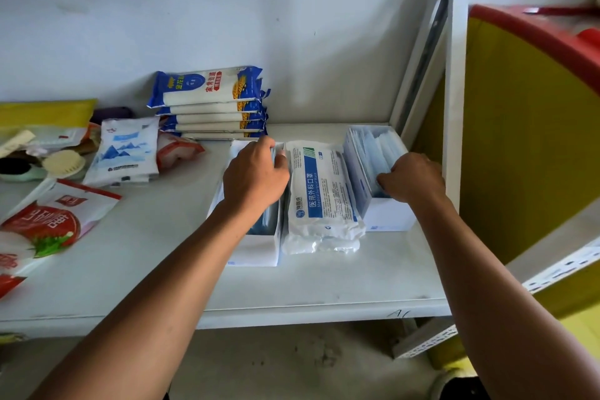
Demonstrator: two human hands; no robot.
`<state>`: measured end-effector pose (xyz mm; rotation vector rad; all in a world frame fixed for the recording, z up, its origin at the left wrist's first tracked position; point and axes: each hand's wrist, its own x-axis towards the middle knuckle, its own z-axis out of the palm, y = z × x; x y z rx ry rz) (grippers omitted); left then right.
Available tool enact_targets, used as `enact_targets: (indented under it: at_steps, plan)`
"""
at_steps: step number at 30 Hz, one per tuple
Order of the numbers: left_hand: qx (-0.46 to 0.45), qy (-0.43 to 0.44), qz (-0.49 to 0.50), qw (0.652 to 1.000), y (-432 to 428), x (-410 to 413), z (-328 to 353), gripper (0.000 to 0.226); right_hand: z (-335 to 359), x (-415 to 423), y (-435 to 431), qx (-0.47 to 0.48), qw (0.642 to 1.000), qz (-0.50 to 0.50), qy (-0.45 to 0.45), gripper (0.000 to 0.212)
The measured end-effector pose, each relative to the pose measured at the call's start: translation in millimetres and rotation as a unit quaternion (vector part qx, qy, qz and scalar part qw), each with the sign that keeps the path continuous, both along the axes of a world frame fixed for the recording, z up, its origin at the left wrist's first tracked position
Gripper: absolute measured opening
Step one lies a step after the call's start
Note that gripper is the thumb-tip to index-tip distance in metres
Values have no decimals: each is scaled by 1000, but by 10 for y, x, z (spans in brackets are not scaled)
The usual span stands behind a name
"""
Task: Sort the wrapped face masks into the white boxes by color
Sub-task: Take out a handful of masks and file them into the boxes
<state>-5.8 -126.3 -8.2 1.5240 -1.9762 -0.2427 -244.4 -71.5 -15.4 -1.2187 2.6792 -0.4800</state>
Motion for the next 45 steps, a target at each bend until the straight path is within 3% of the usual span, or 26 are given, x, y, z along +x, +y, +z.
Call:
enact_targets:
  at_steps: [9, 14, 21, 33, 36, 40, 43, 45]
  plan:
    - [11, -1, 6, 1000, 38, 35, 17, 30, 30, 40, -23, 36, 999, -5, 4, 60]
    - [10, 2, 6, 1000, 60, 39, 33, 27, 34, 27, -5, 4, 1000, -14, 11, 60]
    - [15, 3, 6, 1000, 63, 23, 23, 26, 7, 105, 28, -27, 999, -13, 32, 84]
    - [8, 9, 4, 1000, 78, 15, 65, 26, 24, 128, 14, -4, 998, -37, 49, 60]
    - [10, 14, 7, 1000, 85, 26, 67, 26, 28, 84, -2, -54, 996, -56, 37, 53]
    - [-13, 33, 6, 999, 15, 69, 23, 26, 121, -23, 47, -192, 978, -77, 15, 23]
    - [-53, 66, -19, 996, -13, 76, -1, 35, 357, 19, 169, -300, 952, -43, 36, 23]
    - [-38, 140, -59, 988, 39, 12, 45, 44, 500, 111, 247, -364, 931, 0, -4, 23]
